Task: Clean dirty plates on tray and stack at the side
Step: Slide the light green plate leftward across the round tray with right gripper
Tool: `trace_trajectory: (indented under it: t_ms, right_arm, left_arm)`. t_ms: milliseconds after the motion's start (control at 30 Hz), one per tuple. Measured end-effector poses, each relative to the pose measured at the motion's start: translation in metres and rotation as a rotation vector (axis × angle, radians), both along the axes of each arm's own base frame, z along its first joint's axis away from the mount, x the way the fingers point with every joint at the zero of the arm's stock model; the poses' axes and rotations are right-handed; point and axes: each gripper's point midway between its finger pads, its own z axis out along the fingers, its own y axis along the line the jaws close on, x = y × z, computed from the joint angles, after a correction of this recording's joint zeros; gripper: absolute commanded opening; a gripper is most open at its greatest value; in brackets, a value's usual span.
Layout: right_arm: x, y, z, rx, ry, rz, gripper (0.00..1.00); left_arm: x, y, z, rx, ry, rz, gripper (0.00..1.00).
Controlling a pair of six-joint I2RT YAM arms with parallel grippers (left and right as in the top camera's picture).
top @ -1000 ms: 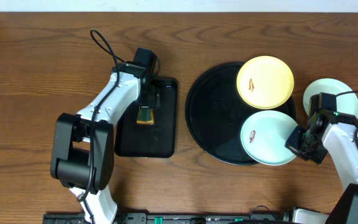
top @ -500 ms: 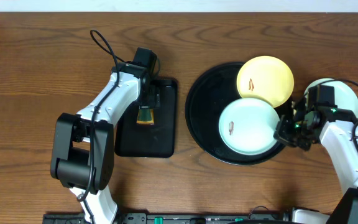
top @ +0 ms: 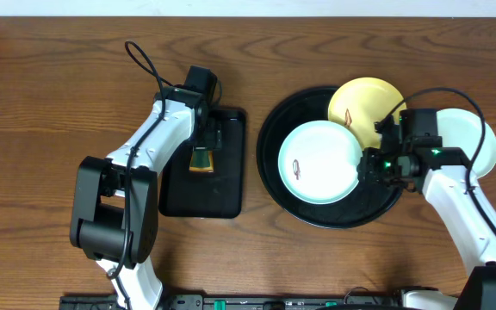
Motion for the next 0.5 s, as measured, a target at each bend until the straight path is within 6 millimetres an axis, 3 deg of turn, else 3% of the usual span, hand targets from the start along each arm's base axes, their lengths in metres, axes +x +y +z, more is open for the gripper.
trace_trajectory:
  t_ms: [500]
  right_arm:
    - [-0.001, -0.003, -0.033, -0.059, 0.089, -0.011, 0.02]
  left_arm:
    - [0.000, 0.000, 0.000, 0.000, 0.000, 0.000, 0.90]
